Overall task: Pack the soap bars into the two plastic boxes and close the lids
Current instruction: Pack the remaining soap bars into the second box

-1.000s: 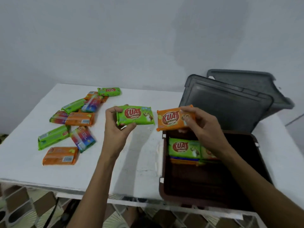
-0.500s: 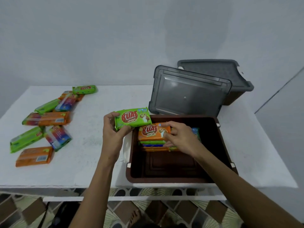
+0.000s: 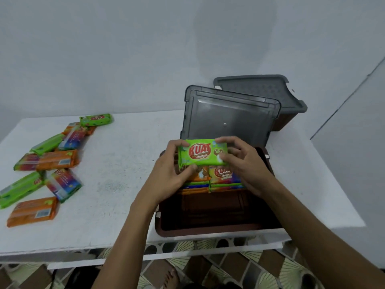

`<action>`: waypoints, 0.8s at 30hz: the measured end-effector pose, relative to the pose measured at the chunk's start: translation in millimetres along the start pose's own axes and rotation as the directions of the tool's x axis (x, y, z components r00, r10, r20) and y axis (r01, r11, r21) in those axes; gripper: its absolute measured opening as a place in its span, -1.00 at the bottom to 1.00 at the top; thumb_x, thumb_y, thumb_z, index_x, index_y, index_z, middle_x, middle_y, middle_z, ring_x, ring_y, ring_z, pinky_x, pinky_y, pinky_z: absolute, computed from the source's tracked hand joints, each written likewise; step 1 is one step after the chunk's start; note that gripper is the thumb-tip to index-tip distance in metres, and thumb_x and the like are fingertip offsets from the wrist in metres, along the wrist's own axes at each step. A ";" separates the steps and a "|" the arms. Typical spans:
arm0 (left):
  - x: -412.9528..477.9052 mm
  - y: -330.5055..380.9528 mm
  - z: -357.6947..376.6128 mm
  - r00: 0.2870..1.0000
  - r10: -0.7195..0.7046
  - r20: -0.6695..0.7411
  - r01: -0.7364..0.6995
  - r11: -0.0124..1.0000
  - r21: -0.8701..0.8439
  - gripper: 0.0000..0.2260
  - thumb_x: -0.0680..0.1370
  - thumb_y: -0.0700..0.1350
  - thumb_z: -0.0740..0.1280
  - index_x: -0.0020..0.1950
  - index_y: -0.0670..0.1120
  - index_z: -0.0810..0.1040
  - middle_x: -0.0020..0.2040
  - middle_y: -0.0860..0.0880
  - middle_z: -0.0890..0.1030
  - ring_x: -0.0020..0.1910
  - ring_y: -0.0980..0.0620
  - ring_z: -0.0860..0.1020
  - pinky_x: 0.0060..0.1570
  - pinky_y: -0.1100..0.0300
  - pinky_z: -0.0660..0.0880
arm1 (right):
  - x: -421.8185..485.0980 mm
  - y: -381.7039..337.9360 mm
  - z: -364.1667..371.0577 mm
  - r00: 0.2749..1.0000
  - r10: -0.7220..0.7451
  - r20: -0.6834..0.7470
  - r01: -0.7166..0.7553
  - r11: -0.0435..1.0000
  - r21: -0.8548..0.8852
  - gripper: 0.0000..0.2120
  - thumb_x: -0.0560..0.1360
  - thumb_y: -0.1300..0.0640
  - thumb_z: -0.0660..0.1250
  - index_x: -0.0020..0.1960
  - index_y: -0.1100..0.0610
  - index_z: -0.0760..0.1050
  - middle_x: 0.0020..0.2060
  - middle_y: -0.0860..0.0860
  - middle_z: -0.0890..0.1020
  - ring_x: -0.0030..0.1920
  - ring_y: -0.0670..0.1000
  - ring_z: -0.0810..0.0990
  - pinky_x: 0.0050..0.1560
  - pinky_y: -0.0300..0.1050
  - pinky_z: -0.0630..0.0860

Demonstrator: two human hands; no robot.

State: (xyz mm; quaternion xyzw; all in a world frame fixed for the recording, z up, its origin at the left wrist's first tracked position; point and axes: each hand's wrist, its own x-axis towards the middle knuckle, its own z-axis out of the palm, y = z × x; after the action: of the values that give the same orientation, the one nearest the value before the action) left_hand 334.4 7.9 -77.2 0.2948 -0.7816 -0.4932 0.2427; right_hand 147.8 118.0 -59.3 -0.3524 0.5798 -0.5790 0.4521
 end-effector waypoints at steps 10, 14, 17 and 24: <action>1.4 -40.3 4.7 0.967 0.088 -0.239 0.056 0.842 0.536 -0.74 0.51 -0.07 0.39 0.19 -0.01 0.53 0.43 -0.06 0.36 0.40 -0.06 0.27 0.33 -0.06 0.34 | -15.9 11.0 -45.0 0.981 0.019 -0.194 -0.110 0.875 -0.471 -0.80 0.55 0.28 0.30 0.12 0.07 0.57 0.14 0.04 0.59 0.08 0.00 0.62 -0.14 -0.19 0.65; 0.8 -41.0 7.0 0.960 0.091 -0.265 0.068 0.840 0.538 -0.76 0.51 -0.10 0.38 0.18 -0.01 0.53 0.42 -0.05 0.37 0.40 -0.04 0.27 0.33 -0.01 0.34 | -7.4 26.6 -35.8 0.977 -0.057 -0.204 -0.124 0.626 -0.770 -0.75 0.58 0.21 0.26 0.23 0.06 0.51 0.19 0.04 0.55 -0.01 -0.07 0.52 -0.33 -0.47 0.38; -0.7 -41.0 8.0 0.951 0.095 -0.296 0.081 0.843 0.531 -0.78 0.52 -0.10 0.37 0.16 -0.02 0.54 0.40 -0.06 0.39 0.39 -0.04 0.29 0.31 0.00 0.35 | -5.0 36.1 -29.2 0.975 -0.122 -0.184 -0.120 0.404 -0.907 -0.72 0.60 0.11 0.23 0.31 0.04 0.46 0.18 0.06 0.59 0.00 -0.01 0.53 -0.22 -0.37 0.43; -2.5 -44.3 5.5 0.940 0.089 -0.329 0.085 0.873 0.480 -0.81 0.55 -0.09 0.34 0.16 -0.01 0.54 0.33 0.01 0.44 0.31 0.05 0.31 0.19 0.21 0.35 | 9.0 31.5 -16.0 0.967 -0.213 -0.140 -0.126 0.074 -0.989 -0.71 0.58 -0.03 0.19 0.25 0.04 0.46 0.07 0.12 0.55 0.07 0.14 0.50 -0.06 -0.03 0.49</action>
State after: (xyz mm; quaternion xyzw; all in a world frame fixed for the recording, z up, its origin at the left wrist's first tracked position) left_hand 342.3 -2.0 -120.0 0.4262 -0.8269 -0.2215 0.2926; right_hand 133.4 117.8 -92.8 -0.5068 0.8582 -0.0816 -0.0026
